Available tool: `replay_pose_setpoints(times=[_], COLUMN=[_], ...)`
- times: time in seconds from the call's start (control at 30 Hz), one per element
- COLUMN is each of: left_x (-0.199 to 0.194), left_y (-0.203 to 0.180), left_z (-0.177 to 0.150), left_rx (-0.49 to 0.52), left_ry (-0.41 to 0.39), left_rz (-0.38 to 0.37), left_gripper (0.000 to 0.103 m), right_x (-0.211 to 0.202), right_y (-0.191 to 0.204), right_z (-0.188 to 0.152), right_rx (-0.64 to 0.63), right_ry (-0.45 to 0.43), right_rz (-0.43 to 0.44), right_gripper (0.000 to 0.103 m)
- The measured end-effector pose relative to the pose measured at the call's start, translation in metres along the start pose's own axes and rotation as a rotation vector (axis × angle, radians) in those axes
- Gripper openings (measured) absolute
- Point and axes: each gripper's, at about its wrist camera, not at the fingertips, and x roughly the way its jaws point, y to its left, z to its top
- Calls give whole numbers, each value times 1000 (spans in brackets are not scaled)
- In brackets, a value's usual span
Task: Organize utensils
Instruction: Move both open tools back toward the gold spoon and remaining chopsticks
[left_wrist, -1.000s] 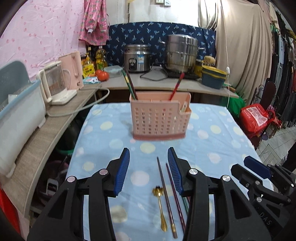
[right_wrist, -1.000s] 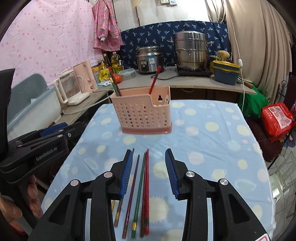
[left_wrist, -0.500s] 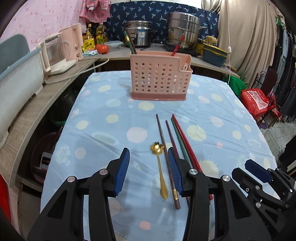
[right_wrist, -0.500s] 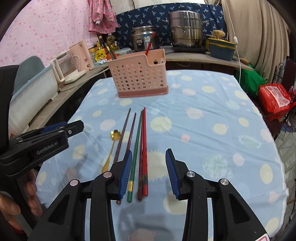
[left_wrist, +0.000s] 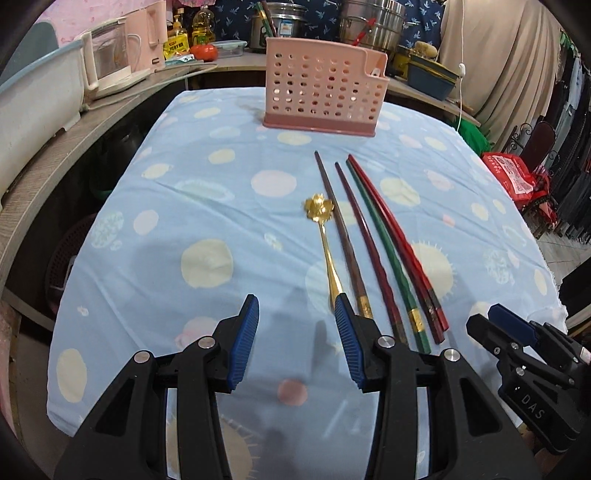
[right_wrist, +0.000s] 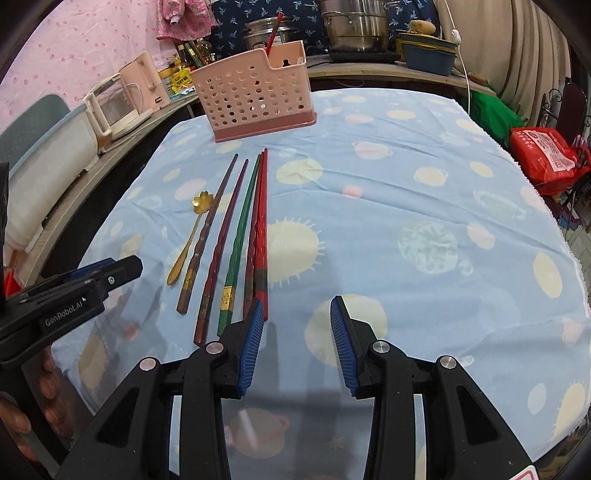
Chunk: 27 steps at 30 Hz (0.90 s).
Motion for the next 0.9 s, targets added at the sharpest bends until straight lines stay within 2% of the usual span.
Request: replay_pose_setpoints(times=[0.9], left_x=[24], left_y=[-7], left_z=[6], left_rx=[-2], left_ry=[43], left_rz=[-12], left_gripper=[41], right_x=[25], right_y=[14], right_z=[17], right_rx=[-28], right_ry=[3], right_rz=[22], right_gripper=[37])
